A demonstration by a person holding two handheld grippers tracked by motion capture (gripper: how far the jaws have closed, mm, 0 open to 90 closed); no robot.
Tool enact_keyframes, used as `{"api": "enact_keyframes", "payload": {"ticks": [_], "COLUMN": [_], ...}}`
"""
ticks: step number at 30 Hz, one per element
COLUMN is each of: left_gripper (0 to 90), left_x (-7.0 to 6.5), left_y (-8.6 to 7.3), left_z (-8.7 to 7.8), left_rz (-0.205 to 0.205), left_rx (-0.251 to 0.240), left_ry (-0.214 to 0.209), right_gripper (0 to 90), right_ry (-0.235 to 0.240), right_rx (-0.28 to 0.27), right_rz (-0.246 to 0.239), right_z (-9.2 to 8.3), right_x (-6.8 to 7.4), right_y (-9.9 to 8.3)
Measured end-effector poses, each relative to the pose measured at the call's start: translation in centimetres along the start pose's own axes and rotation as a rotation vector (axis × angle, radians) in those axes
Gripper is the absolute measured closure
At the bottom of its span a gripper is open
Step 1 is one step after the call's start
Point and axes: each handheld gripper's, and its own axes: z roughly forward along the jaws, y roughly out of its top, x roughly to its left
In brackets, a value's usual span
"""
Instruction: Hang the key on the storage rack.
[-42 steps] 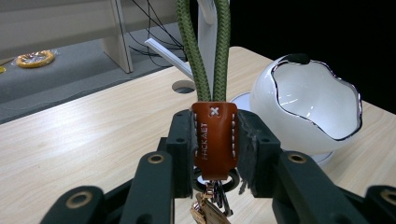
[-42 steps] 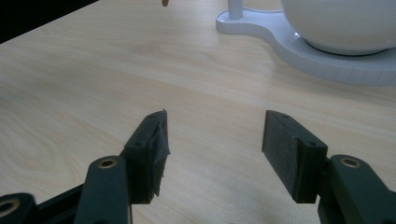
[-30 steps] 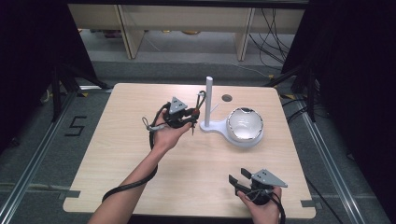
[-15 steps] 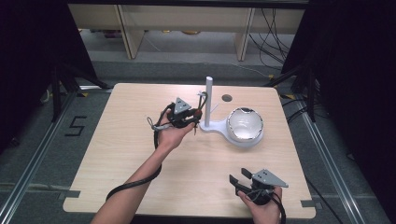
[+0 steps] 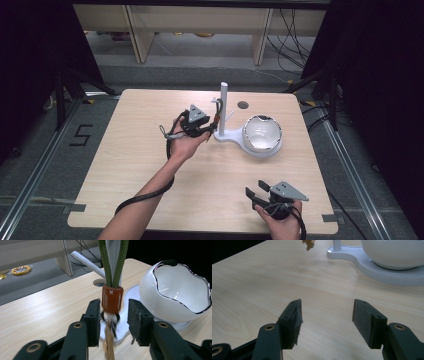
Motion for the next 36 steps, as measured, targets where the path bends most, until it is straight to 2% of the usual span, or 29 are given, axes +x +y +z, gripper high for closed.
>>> {"api": "enact_keyframes", "payload": {"ticks": [5,6,7,13,18,23,24,27,29,33,36], "left_gripper": [55.1,53.7,52.4,45.8,42.0,40.2,40.1,39.7,39.5,39.2,39.1], "left_x": [0.2,0.2,0.3,0.7,1.3,1.7,1.9,2.2,2.3,2.6,2.8], "left_y": [-0.1,-0.1,-0.1,-0.3,-1.0,-1.8,-2.2,-2.8,-3.0,-4.3,-5.1], "left_z": [-0.2,-0.4,-0.5,-1.7,-3.4,-4.5,-4.9,-5.5,-5.7,-7.0,-8.0], "left_rz": [0.003,0.003,0.001,0.003,0.012,0.016,0.015,0.016,0.02,0.028,0.028], "left_rx": [0.005,0.008,0.002,-0.001,0.022,0.034,0.041,0.052,0.055,0.071,0.076], "left_ry": [0.007,0.008,0.007,0.002,0.005,0.01,0.009,0.002,0.007,0.004,0.008], "right_gripper": [41.8,41.8,41.7,41.8,41.8,41.7,41.8,41.7,41.7,41.7,41.7], "right_ry": [0.004,0.005,0.005,0.004,-0.003,0.005,-0.001,0.011,0.015,-0.004,-0.005], "right_rx": [0.002,0.013,0.001,0.006,-0.003,-0.008,-0.01,-0.014,-0.018,-0.012,-0.014], "right_rz": [0.017,0.05,0.021,0.025,-0.002,-0.001,-0.009,0.017,0.017,-0.011,-0.01], "right_z": [-0.1,-0.2,-0.1,-0.2,0.0,0.0,0.1,0.2,0.2,0.1,0.1], "right_x": [0.1,0.4,0.2,0.3,-0.1,0.0,0.0,0.2,0.2,-0.1,-0.1], "right_y": [0.1,0.1,0.1,0.1,0.1,0.0,0.0,0.0,0.0,0.0,0.0]}}
